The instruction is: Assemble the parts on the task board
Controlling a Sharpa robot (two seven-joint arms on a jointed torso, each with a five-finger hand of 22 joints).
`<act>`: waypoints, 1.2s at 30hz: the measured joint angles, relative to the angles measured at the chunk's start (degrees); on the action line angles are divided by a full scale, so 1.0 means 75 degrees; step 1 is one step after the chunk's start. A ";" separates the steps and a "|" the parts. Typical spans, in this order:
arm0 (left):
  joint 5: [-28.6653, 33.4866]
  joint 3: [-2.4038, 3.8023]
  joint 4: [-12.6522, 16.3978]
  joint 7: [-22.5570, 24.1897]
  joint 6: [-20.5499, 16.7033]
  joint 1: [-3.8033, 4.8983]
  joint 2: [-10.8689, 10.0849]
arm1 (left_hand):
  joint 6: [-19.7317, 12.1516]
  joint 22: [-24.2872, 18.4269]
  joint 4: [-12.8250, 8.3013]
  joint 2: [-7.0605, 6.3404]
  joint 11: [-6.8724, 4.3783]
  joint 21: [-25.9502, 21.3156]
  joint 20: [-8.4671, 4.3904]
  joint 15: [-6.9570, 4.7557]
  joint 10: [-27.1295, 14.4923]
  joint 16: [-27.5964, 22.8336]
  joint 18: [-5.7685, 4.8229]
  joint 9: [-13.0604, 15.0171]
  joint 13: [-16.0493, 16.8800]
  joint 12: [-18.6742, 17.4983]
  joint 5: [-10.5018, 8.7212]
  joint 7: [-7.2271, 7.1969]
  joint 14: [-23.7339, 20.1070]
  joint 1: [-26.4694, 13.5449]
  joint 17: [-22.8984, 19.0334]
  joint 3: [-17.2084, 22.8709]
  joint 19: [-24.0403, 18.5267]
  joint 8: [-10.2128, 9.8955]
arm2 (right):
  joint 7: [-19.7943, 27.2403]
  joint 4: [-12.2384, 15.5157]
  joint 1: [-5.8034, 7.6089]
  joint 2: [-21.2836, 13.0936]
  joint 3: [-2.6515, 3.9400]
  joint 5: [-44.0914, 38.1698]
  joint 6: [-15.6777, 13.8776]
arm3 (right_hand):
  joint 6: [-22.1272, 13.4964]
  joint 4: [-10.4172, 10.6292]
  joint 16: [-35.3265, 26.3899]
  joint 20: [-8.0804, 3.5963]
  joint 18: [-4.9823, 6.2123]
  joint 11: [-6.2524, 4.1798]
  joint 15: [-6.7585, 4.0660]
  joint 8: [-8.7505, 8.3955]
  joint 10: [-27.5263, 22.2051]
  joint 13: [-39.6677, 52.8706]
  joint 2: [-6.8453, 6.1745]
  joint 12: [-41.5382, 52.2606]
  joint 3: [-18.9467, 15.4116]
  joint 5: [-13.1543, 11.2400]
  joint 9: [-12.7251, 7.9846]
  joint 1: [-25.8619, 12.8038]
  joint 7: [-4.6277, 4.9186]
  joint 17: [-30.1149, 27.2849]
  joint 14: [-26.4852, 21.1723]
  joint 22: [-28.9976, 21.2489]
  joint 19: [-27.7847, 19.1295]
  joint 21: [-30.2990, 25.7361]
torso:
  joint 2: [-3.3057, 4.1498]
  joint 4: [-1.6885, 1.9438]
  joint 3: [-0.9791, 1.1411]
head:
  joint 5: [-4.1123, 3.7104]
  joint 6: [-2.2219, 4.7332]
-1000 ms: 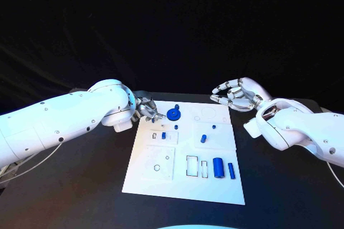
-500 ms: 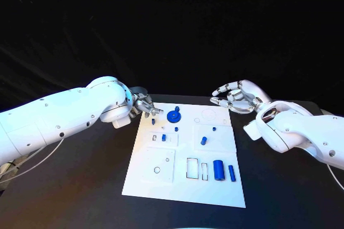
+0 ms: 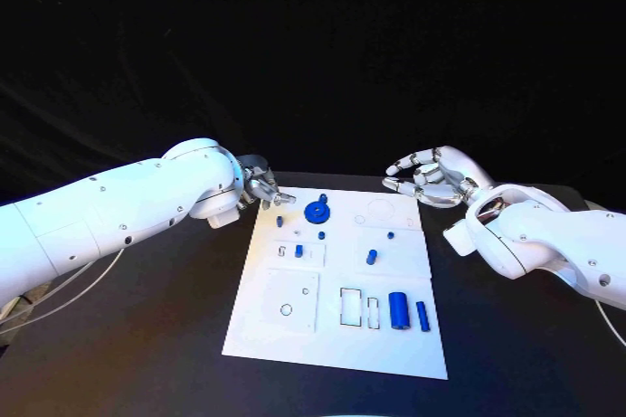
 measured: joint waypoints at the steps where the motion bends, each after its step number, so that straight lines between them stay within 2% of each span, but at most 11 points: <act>1: -0.0020 -0.0011 -0.0070 0.0000 0.0033 0.0000 0.0036 | 0.0000 0.0034 0.0003 -0.0002 0.0000 0.0029 0.0021 0.0000 0.0000 0.0013 -0.0001 -0.0006 -0.0012 0.0000 -0.0024 0.0000 0.0000 -0.0006 0.0000 -0.0023 0.0035 0.0000 | 0.0000 -0.0002 0.0000 0.0003 0.0000 0.0000 0.0000 | 0.0000 0.0000 0.0000 0.0000 0.0000 0.0000 0.0000 0.0000 0.0000 0.0000 0.0000 0.0000 0.0000 0.0000 0.0000 0.0000 0.0000 0.0000 0.0000 0.0000 0.0000 0.0000 | 0.0001 0.0000 0.0001 | 0.0002 -0.0001; 8: -0.0086 -0.0110 -0.0566 -0.0026 0.0448 0.0001 0.0310 | 0.0000 0.0138 0.0002 0.0043 0.0000 0.0081 0.0021 0.0000 0.0000 0.0061 -0.0001 -0.0027 -0.0034 0.0000 -0.0024 0.0000 0.0000 -0.0122 0.0000 -0.0061 0.0101 0.0000 | 0.0000 -0.0016 -0.0003 0.0019 0.0000 0.0000 0.0001 | 0.0000 0.0000 0.0000 0.0000 0.0000 0.0000 0.0000 0.0000 0.0000 0.0000 0.0021 0.0000 0.0000 0.0000 0.0000 -0.0021 0.0000 -0.0001 0.0000 -0.0001 0.0000 0.0000 | 0.0014 -0.0003 0.0002 | 0.0018 -0.0035; 16: -0.0090 -0.0165 -0.0993 -0.0069 0.0928 0.0001 0.0503 | 0.0000 0.0330 -0.0019 0.0085 -0.0043 0.0173 0.0013 0.0000 0.0043 0.0178 0.0000 -0.0048 -0.0043 0.0000 -0.0024 0.0000 0.0000 -0.0164 0.0000 -0.0082 0.0260 0.0000 | 0.0000 -0.0025 -0.0006 0.0029 -0.0001 0.0000 0.0001 | 0.0000 0.0000 0.0000 0.0000 0.0000 0.0000 0.0000 0.0000 0.0000 0.0000 0.0031 0.0000 0.0000 0.0000 0.0000 -0.0031 0.0000 -0.0001 0.0000 -0.0002 0.0000 0.0000 | 0.0033 -0.0009 0.0003 | 0.0029 -0.0064; 29: -0.0052 -0.0212 -0.1236 -0.0106 0.1284 -0.0004 0.0658 | 0.0032 0.0457 -0.0019 0.0085 -0.0042 0.0236 -0.0010 0.0000 0.0100 0.0246 -0.0001 -0.0069 -0.0042 0.0005 -0.0024 -0.0032 0.0000 -0.0159 -0.0001 -0.0082 0.0343 0.0001 | 0.0004 -0.0036 -0.0016 0.0046 -0.0001 0.0000 0.0001 | 0.0000 0.0000 0.0000 0.0000 0.0000 0.0000 0.0000 0.0000 0.0000 0.0006 0.0030 0.0000 0.0000 0.0000 -0.0007 -0.0030 0.0000 -0.0001 0.0000 -0.0003 0.0000 0.0000 | 0.0027 -0.0011 0.0001 | 0.0023 -0.0104; 36: -0.0013 -0.0221 -0.1283 -0.0108 0.1352 -0.0008 0.0685 | 0.0110 0.0457 -0.0019 0.0186 -0.0069 0.0283 -0.0013 -0.0001 0.0128 0.0282 -0.0001 -0.0099 -0.0057 0.0037 -0.0024 -0.0056 0.0000 -0.0057 -0.0001 -0.0081 0.0395 0.0001 | 0.0005 -0.0042 -0.0022 0.0054 -0.0001 0.0000 0.0001 | 0.0000 0.0000 0.0000 0.0000 0.0000 0.0000 0.0000 0.0000 0.0000 0.0005 0.0030 0.0000 0.0001 0.0000 -0.0007 -0.0030 0.0000 0.0002 0.0000 -0.0004 0.0000 0.0000 | 0.0018 -0.0005 0.0001 | 0.0028 -0.0112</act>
